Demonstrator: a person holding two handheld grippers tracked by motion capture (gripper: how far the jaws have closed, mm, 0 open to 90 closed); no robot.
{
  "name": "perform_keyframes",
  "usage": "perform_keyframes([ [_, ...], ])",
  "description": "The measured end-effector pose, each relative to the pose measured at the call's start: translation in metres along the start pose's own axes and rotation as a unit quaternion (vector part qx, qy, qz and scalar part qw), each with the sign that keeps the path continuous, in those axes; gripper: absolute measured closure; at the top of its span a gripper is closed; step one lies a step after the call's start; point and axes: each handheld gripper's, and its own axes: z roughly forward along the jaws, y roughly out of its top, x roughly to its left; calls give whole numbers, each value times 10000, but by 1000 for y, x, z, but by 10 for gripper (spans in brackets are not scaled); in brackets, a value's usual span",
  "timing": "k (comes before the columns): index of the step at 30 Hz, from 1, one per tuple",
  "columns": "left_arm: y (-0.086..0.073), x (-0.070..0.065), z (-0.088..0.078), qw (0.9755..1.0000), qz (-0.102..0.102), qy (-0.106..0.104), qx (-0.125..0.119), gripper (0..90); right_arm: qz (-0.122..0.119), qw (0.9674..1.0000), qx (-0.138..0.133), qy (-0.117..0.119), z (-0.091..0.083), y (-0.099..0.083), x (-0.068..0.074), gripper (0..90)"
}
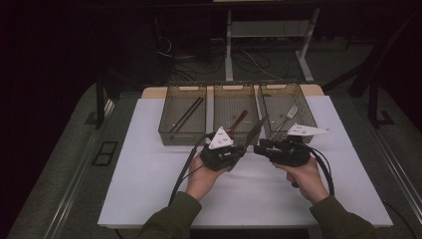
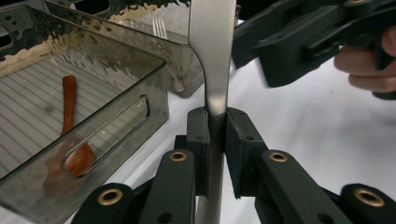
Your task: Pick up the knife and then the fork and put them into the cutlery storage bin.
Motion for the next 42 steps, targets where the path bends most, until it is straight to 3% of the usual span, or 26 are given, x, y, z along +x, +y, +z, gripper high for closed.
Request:
perform_keyframes([
  [7, 1, -5, 8, 9999, -76, 95, -77, 794, 187, 9995, -110, 222, 17, 7, -1, 741],
  [11, 2, -5, 9, 9998, -95, 75, -153, 793, 210, 9995, -132, 181, 21, 9, -2, 837],
  [15, 2, -3, 9, 9997, -156, 68, -187, 791, 245, 9992, -164, 261, 21, 11, -4, 866],
  [20, 1, -1, 6, 9995, -157, -16, -272, 748, 136, 9996, -134, 198, 21, 13, -3, 871],
  [28, -8, 8, -18, 9993, -192, -111, -294, 553, 7, 9999, -162, -36, 9, 20, -9, 871],
  [38, -39, 21, -64, 9984, -207, -237, -479, 405, -49, 9990, -278, -353, -19, 33, -23, 871],
  [42, -55, 26, -79, 9986, -158, -259, -445, 356, -35, 9986, -239, -464, -27, 36, -30, 871],
])
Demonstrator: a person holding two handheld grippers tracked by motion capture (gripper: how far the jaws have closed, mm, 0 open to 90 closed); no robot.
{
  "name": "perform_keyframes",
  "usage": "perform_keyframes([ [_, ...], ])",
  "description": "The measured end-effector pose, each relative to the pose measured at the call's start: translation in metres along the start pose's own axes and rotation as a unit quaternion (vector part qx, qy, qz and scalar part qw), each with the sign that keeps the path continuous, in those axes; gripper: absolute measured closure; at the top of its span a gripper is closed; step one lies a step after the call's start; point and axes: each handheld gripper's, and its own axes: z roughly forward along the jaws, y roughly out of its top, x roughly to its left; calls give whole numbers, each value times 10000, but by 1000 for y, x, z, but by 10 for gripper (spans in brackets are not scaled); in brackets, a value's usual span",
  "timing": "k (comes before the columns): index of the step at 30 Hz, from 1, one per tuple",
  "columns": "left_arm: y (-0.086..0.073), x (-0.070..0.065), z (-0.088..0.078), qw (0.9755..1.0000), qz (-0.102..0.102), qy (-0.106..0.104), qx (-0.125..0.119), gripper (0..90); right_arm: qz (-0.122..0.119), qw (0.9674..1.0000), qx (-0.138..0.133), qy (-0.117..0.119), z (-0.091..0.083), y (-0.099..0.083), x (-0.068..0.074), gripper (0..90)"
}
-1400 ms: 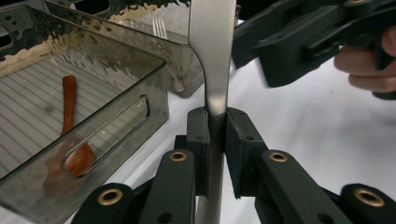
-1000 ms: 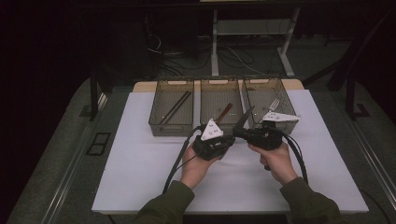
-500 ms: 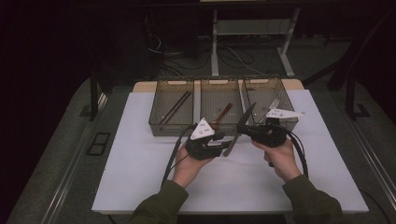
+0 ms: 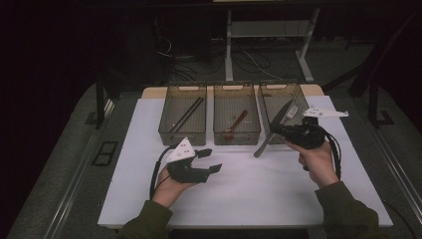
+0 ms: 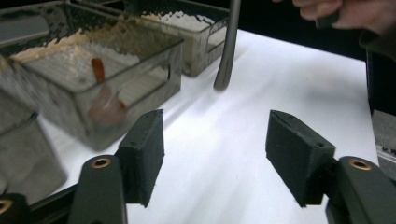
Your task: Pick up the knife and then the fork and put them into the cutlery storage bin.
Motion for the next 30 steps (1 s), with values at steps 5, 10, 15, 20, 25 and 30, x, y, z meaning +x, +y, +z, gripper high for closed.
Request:
perform_keyframes([
  [5, -19, 5, -16, 9999, -30, 11, 104, 302, -40, 9999, 93, -116, -5, 4, -6, 871],
  [10, -36, 8, -26, 9997, -97, 28, 209, 225, -96, 9996, 150, -203, -6, 9, -11, 871],
  [15, -43, 10, -32, 9994, -206, 151, 218, 144, -87, 9995, 129, -276, -13, 18, -16, 871],
  [20, -42, 10, -33, 9994, -148, 214, 228, 114, -89, 9993, 4, -359, -25, 32, -22, 872],
  [25, -41, 10, -35, 9992, -166, 276, 238, 81, -149, 9984, -52, -547, -37, 49, -30, 872],
  [30, -41, 11, -35, 9988, -178, 348, 284, 39, -161, 9970, -106, -751, -46, 64, -39, 872],
])
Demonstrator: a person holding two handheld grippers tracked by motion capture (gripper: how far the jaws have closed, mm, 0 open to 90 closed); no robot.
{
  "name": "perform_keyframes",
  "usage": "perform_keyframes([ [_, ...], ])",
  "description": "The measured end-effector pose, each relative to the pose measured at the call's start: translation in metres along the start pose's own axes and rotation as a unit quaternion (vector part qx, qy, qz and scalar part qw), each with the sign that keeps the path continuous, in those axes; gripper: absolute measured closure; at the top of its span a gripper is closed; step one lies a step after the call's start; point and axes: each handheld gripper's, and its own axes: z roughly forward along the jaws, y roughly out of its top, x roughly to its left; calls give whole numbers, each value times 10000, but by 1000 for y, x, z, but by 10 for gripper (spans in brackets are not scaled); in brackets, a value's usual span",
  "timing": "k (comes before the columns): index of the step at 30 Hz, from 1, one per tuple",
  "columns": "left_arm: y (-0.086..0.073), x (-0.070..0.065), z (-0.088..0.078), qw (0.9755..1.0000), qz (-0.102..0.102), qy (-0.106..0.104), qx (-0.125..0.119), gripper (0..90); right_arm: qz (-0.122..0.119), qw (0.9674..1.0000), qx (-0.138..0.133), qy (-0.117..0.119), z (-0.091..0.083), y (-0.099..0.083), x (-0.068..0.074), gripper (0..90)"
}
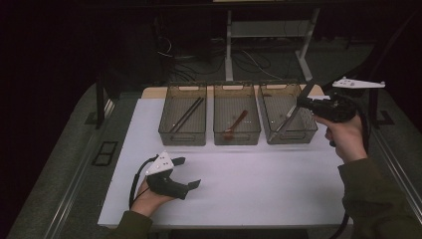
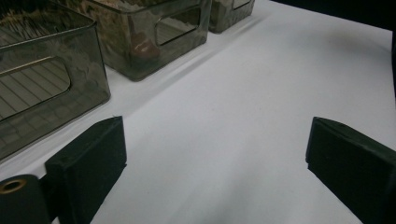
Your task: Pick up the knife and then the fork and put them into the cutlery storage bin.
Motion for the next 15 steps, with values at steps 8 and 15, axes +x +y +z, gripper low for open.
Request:
perform_keyframes([
  [8, 0, 0, 0, 9998, -94, 131, 96, 0, -56, 9992, -25, -399, -6, 16, -20, 872],
  [15, 0, -1, 2, 9999, -81, 60, 133, 0, -160, 9972, 172, -709, -2, 24, -35, 872],
])
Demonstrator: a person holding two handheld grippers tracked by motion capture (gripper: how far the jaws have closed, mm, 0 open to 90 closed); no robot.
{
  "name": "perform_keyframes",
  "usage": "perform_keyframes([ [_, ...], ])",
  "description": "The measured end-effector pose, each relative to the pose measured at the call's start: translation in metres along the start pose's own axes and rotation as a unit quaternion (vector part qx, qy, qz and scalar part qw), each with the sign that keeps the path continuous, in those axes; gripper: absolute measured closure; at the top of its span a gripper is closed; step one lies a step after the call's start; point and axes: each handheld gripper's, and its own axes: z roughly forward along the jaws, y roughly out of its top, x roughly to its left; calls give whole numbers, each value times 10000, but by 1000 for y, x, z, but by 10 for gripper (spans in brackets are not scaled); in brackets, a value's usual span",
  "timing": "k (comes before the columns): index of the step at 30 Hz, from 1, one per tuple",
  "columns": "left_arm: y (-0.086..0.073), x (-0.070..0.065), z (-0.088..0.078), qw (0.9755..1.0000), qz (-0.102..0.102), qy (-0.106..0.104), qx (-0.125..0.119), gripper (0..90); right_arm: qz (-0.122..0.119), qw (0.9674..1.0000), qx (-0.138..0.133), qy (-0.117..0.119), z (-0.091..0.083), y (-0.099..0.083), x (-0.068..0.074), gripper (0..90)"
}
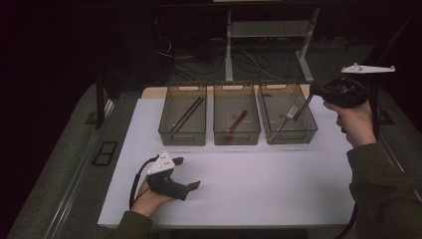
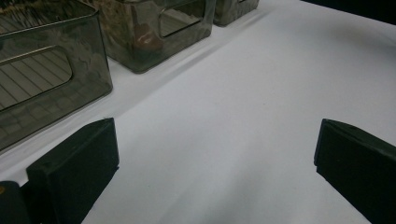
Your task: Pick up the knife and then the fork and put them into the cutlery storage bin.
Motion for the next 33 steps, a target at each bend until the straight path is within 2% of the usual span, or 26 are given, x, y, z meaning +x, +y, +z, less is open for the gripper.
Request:
perform_keyframes([
  [9, 0, 0, 0, 10000, 7, -32, 19, 0, -197, 9979, 514, -330, 18, -1, -12, 872],
  [14, -1, -1, 1, 10000, -12, -49, 11, 0, -166, 9952, 869, -423, 31, -8, -20, 872],
  [20, -1, -1, 2, 10000, 5, -66, 30, 0, -258, 9896, 1307, -542, 41, -16, -25, 872],
  [23, -1, -1, 2, 10000, 11, -61, 55, 0, -269, 9876, 1438, -573, 43, -20, -28, 872],
  [29, -1, -1, 2, 9999, 15, -68, 72, 0, -318, 9811, 1812, -605, 48, -24, -30, 872],
  [33, -2, -1, 2, 9999, 7, -81, 82, 0, -333, 9786, 1945, -589, 54, -28, -30, 871],
])
